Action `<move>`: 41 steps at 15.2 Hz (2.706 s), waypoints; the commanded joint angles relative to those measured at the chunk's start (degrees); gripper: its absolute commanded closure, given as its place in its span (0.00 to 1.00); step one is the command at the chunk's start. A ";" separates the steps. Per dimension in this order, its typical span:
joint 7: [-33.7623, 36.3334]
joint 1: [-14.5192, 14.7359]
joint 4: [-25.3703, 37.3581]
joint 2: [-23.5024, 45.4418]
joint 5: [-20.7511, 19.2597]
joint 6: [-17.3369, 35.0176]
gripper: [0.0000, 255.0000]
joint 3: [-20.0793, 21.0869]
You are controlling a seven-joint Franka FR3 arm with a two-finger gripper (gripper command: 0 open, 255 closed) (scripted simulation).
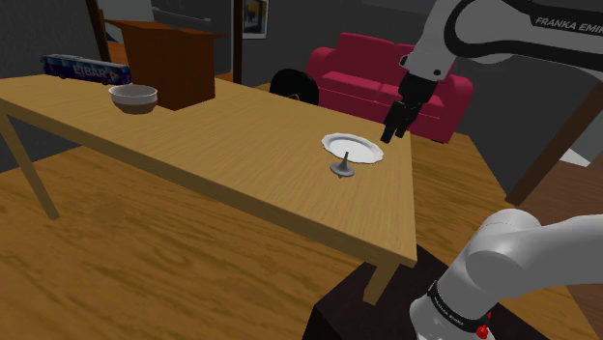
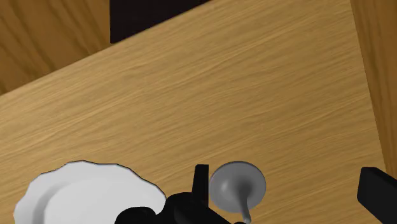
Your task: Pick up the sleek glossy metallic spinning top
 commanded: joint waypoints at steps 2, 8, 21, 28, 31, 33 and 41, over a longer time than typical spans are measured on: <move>1.48 -0.48 -2.45 -0.59 0.80 3.62 0.00 0.15; 9.61 -2.84 -15.02 -0.72 5.93 26.84 0.00 1.78; 12.03 -2.84 -24.41 3.98 10.13 46.58 0.00 2.88; 11.80 -2.92 -24.69 3.72 10.08 46.57 1.00 2.68; 12.03 -2.84 -24.41 3.98 10.13 46.58 1.00 2.88; 12.39 -3.05 -23.23 3.34 9.81 44.77 1.00 2.93; 13.63 -3.70 -18.09 1.57 8.76 37.89 1.00 2.99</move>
